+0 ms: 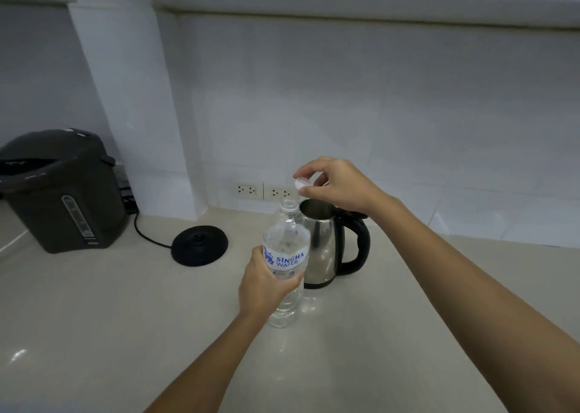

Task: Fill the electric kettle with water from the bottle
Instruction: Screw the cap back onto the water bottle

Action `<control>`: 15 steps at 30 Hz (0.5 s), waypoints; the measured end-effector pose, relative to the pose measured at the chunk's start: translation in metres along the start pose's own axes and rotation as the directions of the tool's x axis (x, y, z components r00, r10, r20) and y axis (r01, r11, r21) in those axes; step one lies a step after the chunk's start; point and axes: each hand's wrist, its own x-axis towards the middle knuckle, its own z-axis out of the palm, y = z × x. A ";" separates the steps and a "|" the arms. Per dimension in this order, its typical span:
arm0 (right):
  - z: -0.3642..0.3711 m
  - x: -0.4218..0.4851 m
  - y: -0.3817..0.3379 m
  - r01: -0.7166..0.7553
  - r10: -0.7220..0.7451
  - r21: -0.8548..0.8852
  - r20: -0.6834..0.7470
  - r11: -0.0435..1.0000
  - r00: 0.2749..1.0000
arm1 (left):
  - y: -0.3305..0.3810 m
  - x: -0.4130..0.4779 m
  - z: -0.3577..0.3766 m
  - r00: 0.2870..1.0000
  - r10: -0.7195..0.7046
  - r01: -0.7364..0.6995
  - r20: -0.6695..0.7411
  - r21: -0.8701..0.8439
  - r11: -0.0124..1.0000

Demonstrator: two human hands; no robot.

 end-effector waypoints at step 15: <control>0.022 0.008 -0.011 -0.027 0.015 0.185 0.068 0.982 0.998 | 0.003 -0.002 -0.002 1.000 -0.010 0.009 0.015 0.029 1.000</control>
